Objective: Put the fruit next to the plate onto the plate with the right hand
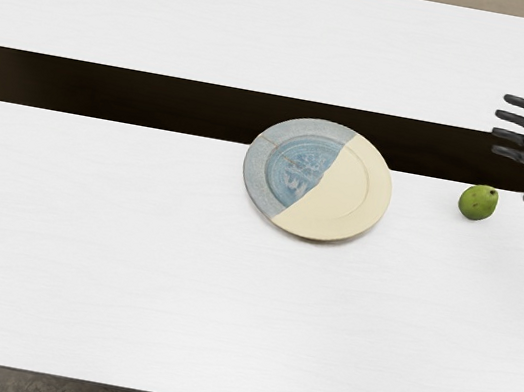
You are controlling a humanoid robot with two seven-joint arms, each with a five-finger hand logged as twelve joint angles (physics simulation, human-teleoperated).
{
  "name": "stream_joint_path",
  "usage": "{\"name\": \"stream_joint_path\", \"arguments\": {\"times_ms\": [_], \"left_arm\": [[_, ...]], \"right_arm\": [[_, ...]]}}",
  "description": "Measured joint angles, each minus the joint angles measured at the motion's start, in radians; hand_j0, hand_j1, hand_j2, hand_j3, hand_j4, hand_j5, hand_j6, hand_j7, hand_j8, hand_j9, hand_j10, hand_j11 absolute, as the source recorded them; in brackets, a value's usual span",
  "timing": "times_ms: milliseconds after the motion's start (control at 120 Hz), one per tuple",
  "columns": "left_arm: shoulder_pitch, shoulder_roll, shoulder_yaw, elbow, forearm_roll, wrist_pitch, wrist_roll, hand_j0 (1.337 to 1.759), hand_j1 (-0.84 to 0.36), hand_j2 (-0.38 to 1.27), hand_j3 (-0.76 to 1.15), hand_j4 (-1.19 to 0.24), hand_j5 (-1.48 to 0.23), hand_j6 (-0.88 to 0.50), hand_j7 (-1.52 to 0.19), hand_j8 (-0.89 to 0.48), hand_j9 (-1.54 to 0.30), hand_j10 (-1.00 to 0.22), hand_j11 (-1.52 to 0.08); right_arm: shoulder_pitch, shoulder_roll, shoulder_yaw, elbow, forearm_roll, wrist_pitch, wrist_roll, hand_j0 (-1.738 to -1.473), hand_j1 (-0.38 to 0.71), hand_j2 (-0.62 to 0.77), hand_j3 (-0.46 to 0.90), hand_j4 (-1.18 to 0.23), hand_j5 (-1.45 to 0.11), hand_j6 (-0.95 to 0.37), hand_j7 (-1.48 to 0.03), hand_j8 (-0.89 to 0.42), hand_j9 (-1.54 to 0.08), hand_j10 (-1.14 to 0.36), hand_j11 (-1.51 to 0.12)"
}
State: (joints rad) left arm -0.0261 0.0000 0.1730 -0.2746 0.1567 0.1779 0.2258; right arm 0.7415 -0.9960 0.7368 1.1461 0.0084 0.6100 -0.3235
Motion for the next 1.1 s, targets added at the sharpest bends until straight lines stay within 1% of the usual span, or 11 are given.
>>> {"name": "stream_joint_path", "arguments": {"times_ms": [183,267,375,442,483,600,683,783,850,1017,1100], "left_arm": [[0.000,0.000,0.000,0.000,0.000,0.000,0.000,1.658,0.32,0.00,0.00,-0.02,-0.03,-0.02,-0.03,-0.02,-0.03,-0.02,-0.03],[0.000,0.000,0.000,0.000,0.000,0.000,0.000,1.658,0.32,0.00,0.00,-0.02,-0.03,-0.02,-0.03,-0.02,-0.03,-0.02,-0.03],[0.000,0.000,0.000,0.000,0.000,0.000,0.000,1.658,0.32,0.00,0.00,-0.02,-0.03,-0.02,-0.03,-0.02,-0.03,-0.02,-0.03],[0.000,0.000,0.000,0.000,0.000,0.000,0.000,1.658,0.32,0.00,0.00,-0.02,-0.03,-0.02,-0.03,-0.02,-0.03,-0.02,-0.03],[0.000,0.000,0.000,0.000,0.000,0.000,0.000,1.658,0.32,0.00,0.00,-0.02,-0.03,-0.02,-0.03,-0.02,-0.03,-0.02,-0.03],[0.000,0.000,0.000,0.000,0.000,0.000,0.000,1.658,0.32,0.00,0.00,-0.02,-0.03,-0.02,-0.03,-0.02,-0.03,-0.02,-0.03],[0.000,0.000,0.000,0.000,0.000,0.000,0.000,1.658,0.32,0.00,0.00,-0.02,-0.03,-0.02,-0.03,-0.02,-0.03,-0.02,-0.03],[0.000,0.000,0.000,0.000,0.000,0.000,0.000,1.658,0.32,0.00,0.00,-0.02,-0.03,-0.02,-0.03,-0.02,-0.03,-0.02,-0.03],[0.000,0.000,0.000,0.000,0.000,0.000,0.000,1.658,0.32,0.00,0.00,-0.02,-0.03,-0.02,-0.03,-0.02,-0.03,-0.02,-0.03],[0.000,0.000,0.000,0.000,0.000,0.000,0.000,1.658,0.32,0.00,0.00,-0.02,-0.03,-0.02,-0.03,-0.02,-0.03,-0.02,-0.03],[0.000,0.000,0.000,0.000,0.000,0.000,0.000,1.658,0.32,0.00,0.00,-0.02,-0.03,-0.02,-0.03,-0.02,-0.03,-0.02,-0.03]], "right_arm": [[0.000,0.008,-0.001,-0.011,0.008,0.001,0.001,-1.658,-0.35,0.00,0.00,0.00,0.00,0.00,0.00,0.00,0.00,0.00,0.00],[0.025,0.022,-0.002,0.005,0.003,0.001,0.000,-1.658,-0.35,0.00,0.00,0.00,0.00,0.00,0.00,0.00,0.00,0.00,0.00],[0.061,0.024,-0.003,0.132,-0.111,-0.004,-0.004,-1.658,-0.35,0.00,0.00,0.00,0.00,0.00,0.00,0.00,0.00,0.00,0.00],[0.077,-0.001,-0.004,0.247,-0.221,-0.115,-0.013,-1.658,-0.35,0.00,0.00,0.00,0.00,0.00,0.00,0.00,0.00,0.00,0.00],[0.082,-0.014,-0.005,0.298,-0.280,-0.211,-0.046,-1.658,-0.35,0.00,0.00,0.00,0.00,0.00,0.00,0.00,0.00,0.00,0.00],[0.084,-0.021,-0.029,0.394,-0.491,-0.513,-0.188,-1.658,-0.35,0.00,0.00,0.00,0.00,0.00,0.00,0.00,0.00,0.00,0.00],[0.090,0.020,-0.084,0.419,-0.675,-0.677,-0.243,-1.658,-0.35,0.00,0.00,0.00,0.00,0.00,0.00,0.00,0.00,0.00,0.00],[0.092,0.112,-0.118,0.401,-0.920,-0.791,-0.270,-1.658,-0.35,0.00,0.00,0.00,0.00,0.00,0.00,0.00,0.00,0.00,0.00],[0.091,0.164,-0.163,0.384,-1.023,-0.899,-0.278,-1.658,-0.35,0.00,0.00,0.00,0.00,0.00,0.00,0.00,0.00,0.00,0.00],[0.078,0.348,-0.247,0.225,-1.114,-1.063,-0.286,-1.658,-0.35,0.00,0.00,0.00,0.00,0.00,0.00,0.00,0.00,0.00,0.00],[0.073,0.407,-0.273,0.157,-1.122,-1.102,-0.287,-1.658,-0.35,0.00,0.00,0.00,0.00,0.00,0.00,0.00,0.00,0.00,0.00]]}}
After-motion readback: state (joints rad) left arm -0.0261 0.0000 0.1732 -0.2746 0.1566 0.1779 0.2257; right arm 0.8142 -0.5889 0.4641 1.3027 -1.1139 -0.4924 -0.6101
